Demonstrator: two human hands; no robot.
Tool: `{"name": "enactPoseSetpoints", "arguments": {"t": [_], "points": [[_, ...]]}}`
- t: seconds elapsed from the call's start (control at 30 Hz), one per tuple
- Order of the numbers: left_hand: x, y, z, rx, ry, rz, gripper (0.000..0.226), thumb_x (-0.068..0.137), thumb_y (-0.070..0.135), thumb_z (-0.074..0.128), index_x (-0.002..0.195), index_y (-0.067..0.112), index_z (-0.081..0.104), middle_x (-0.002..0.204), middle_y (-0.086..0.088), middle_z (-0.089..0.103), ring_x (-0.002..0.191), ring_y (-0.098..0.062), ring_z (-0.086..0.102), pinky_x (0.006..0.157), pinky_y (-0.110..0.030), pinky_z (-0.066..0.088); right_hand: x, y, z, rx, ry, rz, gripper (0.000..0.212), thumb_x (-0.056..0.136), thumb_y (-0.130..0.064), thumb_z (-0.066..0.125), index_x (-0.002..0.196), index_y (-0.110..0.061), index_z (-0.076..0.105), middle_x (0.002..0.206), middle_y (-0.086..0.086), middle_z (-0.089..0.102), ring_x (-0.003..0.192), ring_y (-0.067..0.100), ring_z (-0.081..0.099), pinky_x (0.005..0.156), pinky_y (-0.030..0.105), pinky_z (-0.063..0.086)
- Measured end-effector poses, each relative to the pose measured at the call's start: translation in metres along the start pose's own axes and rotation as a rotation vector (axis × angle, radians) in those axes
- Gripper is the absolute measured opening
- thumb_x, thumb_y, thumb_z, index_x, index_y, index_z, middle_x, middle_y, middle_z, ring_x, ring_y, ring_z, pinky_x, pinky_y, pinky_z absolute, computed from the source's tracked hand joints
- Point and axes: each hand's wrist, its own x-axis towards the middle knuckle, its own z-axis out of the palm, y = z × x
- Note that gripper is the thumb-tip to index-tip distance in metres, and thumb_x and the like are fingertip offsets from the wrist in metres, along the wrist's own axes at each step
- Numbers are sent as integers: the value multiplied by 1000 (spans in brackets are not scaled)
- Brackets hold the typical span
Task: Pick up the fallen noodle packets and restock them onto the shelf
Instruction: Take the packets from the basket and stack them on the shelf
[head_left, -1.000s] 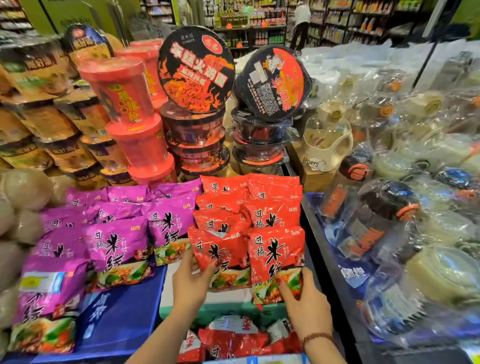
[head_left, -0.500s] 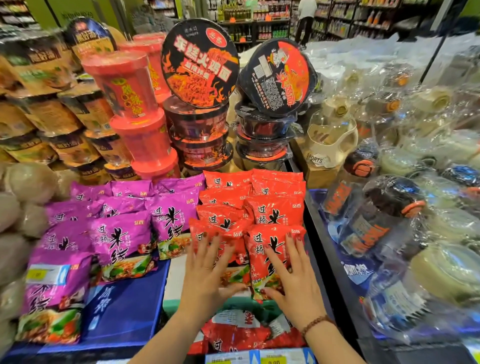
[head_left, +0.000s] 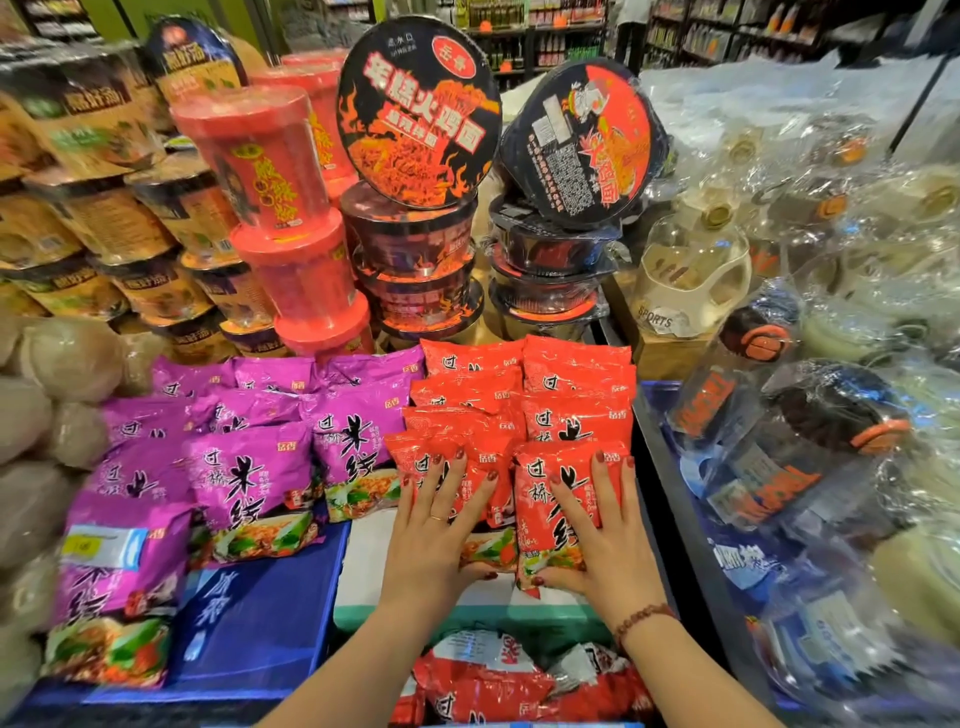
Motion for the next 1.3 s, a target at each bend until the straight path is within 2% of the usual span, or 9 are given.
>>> {"name": "enactPoseSetpoints", "arguments": {"t": [0.17,0.3,0.37,0.53,0.63,0.73,0.97,1.07,1.3], "points": [[-1,6,-5,44,-94,-69,136,53,68,80,154,36,-5,163,-5,10,149,-25,-13,114,-51,9,-2,-1,3,-28,37,1,127,48,-69,76,153,-36,12,162,10,-2,147,37,-8,95,56,42],[0,14,-18,119,-181,-86,111,84,66,55,132,41,-43,149,2,-42,135,-25,-43,116,-48,-18,-4,-6,-3,-97,8,25,134,46,-72,77,153,-35,6,161,13,7,146,41,-1,102,58,32],[-2,17,-26,131,-197,-79,108,87,63,53,132,41,-42,146,3,-46,138,-27,-39,116,-49,-18,-5,-12,-10,-135,-8,39,137,45,-73,78,153,-35,1,159,14,13,144,43,10,106,58,28],[-16,12,-36,65,-96,11,100,87,52,62,149,42,-16,159,3,-22,148,-26,-17,117,-46,-14,-17,-26,-27,-196,46,46,121,55,-69,78,153,-30,17,157,13,24,143,39,15,111,56,14],[-30,9,-47,42,13,91,93,71,42,80,147,32,28,157,-4,31,144,-33,30,115,-52,22,-29,-37,-34,-211,104,27,100,64,-61,77,146,-23,36,152,12,36,141,33,21,114,50,17],[-47,5,-57,-4,105,124,86,61,31,87,135,24,44,143,-8,52,130,-35,50,100,-52,44,-39,-57,-45,-212,140,29,84,66,-52,80,136,-17,51,141,10,51,131,30,45,106,44,39],[-115,-27,-88,-21,133,165,67,59,27,87,120,14,64,121,-9,65,111,-33,63,85,-43,55,-77,-124,-67,-79,160,-20,55,79,-40,68,123,-7,60,123,10,62,112,31,60,92,45,52],[-156,-46,-103,-15,121,171,63,63,29,86,120,13,64,117,-9,67,107,-31,65,80,-41,56,-97,-167,-73,-44,123,-17,52,78,-39,71,119,-8,63,117,9,65,108,31,62,90,45,53],[-274,-111,-116,-48,25,99,54,74,37,74,120,12,65,117,-8,67,107,-30,63,82,-41,56,-145,-267,-60,-34,-37,-87,57,84,-54,42,115,-12,65,112,5,66,105,27,61,90,40,51]]}}
